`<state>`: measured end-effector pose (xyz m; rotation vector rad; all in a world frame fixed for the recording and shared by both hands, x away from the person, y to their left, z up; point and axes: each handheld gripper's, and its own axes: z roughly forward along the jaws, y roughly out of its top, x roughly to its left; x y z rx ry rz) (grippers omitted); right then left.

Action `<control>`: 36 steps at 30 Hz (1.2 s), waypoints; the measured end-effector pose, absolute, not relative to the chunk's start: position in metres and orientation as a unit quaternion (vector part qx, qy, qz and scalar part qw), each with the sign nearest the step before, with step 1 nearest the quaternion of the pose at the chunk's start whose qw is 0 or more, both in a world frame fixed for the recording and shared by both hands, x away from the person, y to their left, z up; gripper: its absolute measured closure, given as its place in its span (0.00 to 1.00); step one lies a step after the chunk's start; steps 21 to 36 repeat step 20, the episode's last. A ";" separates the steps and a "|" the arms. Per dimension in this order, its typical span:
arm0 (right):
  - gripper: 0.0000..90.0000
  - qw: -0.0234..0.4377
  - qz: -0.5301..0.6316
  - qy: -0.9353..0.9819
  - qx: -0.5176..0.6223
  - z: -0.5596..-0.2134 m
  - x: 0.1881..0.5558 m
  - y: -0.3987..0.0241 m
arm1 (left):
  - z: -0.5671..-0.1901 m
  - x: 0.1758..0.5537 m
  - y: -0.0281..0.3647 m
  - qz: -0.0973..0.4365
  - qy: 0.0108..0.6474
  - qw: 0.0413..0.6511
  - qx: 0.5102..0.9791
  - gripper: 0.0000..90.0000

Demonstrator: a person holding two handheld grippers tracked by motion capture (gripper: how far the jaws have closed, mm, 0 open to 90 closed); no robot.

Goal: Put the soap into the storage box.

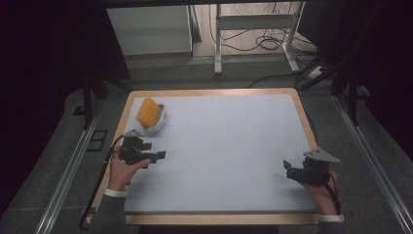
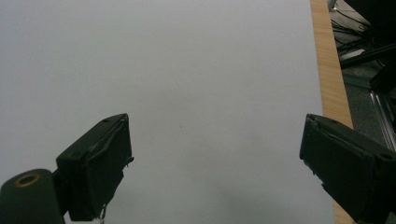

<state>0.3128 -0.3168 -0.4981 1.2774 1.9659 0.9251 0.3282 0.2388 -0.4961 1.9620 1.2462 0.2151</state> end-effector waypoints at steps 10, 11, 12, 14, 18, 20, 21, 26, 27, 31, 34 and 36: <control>0.10 0.309 0.352 0.740 0.483 -0.496 0.314 -0.317 | -0.501 0.321 0.242 0.087 0.483 0.390 0.779 0.28; 0.10 0.310 0.353 0.739 0.483 -0.495 0.314 -0.317 | -0.501 0.321 0.242 0.088 0.483 0.390 0.779 0.28; 0.10 0.311 0.353 0.738 0.483 -0.495 0.314 -0.317 | -0.501 0.321 0.243 0.089 0.483 0.390 0.779 0.28; 0.10 0.311 0.354 0.737 0.484 -0.495 0.314 -0.317 | -0.503 0.321 0.243 0.096 0.487 0.386 0.778 0.28; 0.10 0.311 0.350 0.738 0.485 -0.498 0.315 -0.314 | -0.504 0.321 0.242 0.099 0.486 0.385 0.778 0.29; 0.10 0.310 0.350 0.739 0.485 -0.499 0.316 -0.312 | -0.505 0.321 0.241 0.103 0.487 0.379 0.780 0.29; 0.10 0.310 0.350 0.739 0.485 -0.499 0.316 -0.312 | -0.505 0.321 0.241 0.103 0.487 0.379 0.780 0.29; 0.10 0.310 0.350 0.739 0.485 -0.499 0.316 -0.312 | -0.505 0.321 0.241 0.103 0.487 0.379 0.780 0.29; 0.10 0.310 0.350 0.739 0.485 -0.499 0.316 -0.312 | -0.505 0.321 0.241 0.103 0.487 0.379 0.780 0.29; 0.10 0.310 0.350 0.739 0.485 -0.499 0.316 -0.312 | -0.505 0.321 0.241 0.103 0.487 0.379 0.780 0.29; 0.10 0.310 0.350 0.739 0.485 -0.499 0.316 -0.312 | -0.505 0.321 0.241 0.103 0.487 0.379 0.780 0.29; 0.10 0.310 0.350 0.739 0.485 -0.499 0.316 -0.312 | -0.505 0.321 0.241 0.103 0.487 0.379 0.780 0.29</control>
